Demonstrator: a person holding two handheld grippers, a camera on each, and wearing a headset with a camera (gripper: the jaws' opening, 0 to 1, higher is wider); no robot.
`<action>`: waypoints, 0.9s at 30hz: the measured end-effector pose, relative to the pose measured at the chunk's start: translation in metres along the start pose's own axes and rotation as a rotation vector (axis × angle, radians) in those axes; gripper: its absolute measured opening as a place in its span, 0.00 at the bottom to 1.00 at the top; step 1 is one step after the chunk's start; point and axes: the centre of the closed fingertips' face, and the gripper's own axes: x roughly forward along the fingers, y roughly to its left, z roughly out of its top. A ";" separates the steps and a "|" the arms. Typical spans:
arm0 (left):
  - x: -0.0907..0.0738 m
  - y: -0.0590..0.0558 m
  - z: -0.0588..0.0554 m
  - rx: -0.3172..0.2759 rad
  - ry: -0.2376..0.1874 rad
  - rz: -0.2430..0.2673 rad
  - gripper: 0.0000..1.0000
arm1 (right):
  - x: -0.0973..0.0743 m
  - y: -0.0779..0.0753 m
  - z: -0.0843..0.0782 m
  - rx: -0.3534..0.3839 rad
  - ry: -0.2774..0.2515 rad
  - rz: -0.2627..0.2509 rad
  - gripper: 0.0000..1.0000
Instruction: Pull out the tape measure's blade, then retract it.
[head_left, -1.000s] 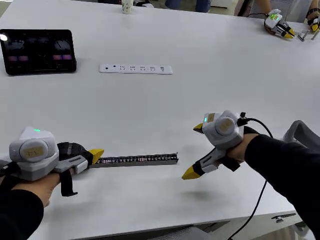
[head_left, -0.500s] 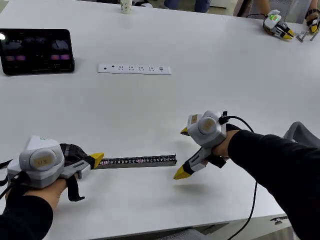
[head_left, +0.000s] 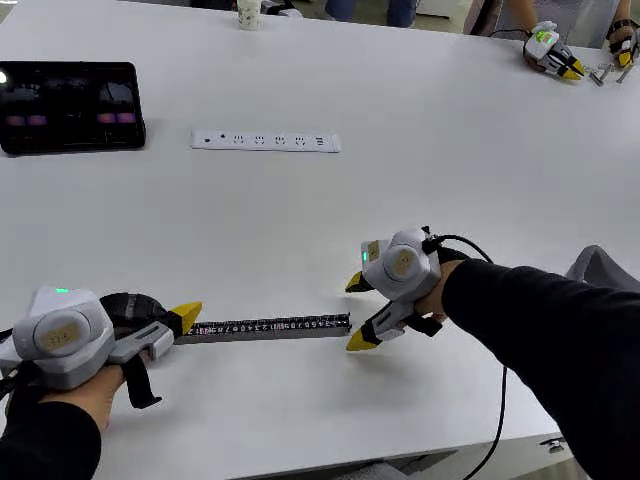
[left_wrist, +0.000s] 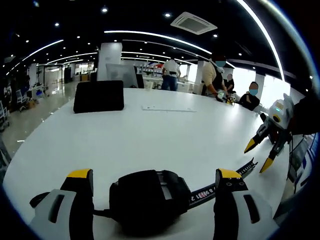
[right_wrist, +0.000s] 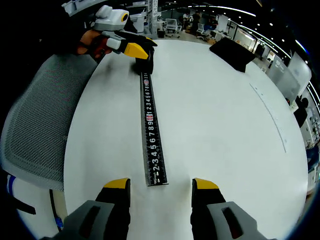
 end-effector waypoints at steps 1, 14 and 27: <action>0.000 0.000 0.000 0.000 0.000 0.000 0.99 | 0.001 0.000 0.000 -0.003 0.003 0.003 0.43; 0.000 -0.003 -0.010 0.008 0.044 -0.006 0.98 | 0.006 0.003 -0.004 -0.043 0.044 0.037 0.18; 0.003 0.004 -0.015 -0.020 0.059 0.031 0.85 | 0.008 0.003 -0.004 -0.051 0.077 0.049 0.12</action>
